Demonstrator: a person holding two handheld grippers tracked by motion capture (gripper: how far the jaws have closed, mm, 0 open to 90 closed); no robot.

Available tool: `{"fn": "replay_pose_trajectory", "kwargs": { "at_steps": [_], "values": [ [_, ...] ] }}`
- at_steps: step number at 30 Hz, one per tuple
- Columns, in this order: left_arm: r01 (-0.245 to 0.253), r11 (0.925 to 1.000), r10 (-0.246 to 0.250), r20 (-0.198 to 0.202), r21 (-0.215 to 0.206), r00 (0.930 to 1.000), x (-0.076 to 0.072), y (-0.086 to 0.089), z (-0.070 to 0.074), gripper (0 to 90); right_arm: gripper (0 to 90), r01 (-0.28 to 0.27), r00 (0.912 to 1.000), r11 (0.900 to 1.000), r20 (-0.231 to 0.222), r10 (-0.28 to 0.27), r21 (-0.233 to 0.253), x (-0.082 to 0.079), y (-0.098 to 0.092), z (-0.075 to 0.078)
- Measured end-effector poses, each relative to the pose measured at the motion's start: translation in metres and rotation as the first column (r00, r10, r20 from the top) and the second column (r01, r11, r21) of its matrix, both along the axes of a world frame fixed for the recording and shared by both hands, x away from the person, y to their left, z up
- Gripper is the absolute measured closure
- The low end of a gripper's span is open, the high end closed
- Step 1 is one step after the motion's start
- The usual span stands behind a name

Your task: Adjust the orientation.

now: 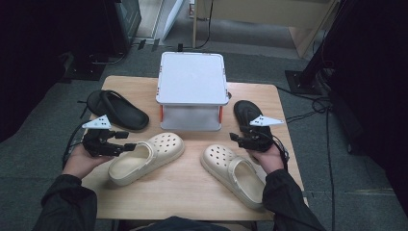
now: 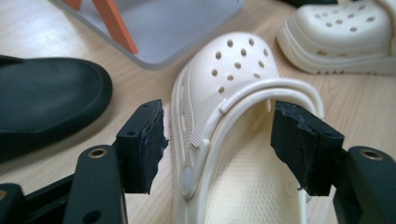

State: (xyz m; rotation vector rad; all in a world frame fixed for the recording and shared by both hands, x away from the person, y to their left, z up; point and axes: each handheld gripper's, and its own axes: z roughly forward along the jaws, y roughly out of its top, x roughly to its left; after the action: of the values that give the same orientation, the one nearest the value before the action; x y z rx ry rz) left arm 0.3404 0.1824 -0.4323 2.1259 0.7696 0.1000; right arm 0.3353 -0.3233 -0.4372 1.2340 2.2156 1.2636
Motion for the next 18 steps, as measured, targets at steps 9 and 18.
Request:
{"fn": "replay_pose_trajectory", "kwargs": {
  "at_steps": [9,18],
  "values": [
    [0.018,0.9993,-0.017,-0.047,0.033,0.9988,0.008,-0.014,-0.018,36.5,43.3,-0.013,0.9999,1.000,-0.008,0.013,-0.003,0.006,0.006,-0.002],
    [0.030,0.9974,-0.027,-0.046,0.065,0.9986,0.013,-0.031,-0.024,41.4,43.3,-0.008,0.9999,1.000,-0.008,0.008,-0.009,0.006,0.005,-0.002]
  ]
}}
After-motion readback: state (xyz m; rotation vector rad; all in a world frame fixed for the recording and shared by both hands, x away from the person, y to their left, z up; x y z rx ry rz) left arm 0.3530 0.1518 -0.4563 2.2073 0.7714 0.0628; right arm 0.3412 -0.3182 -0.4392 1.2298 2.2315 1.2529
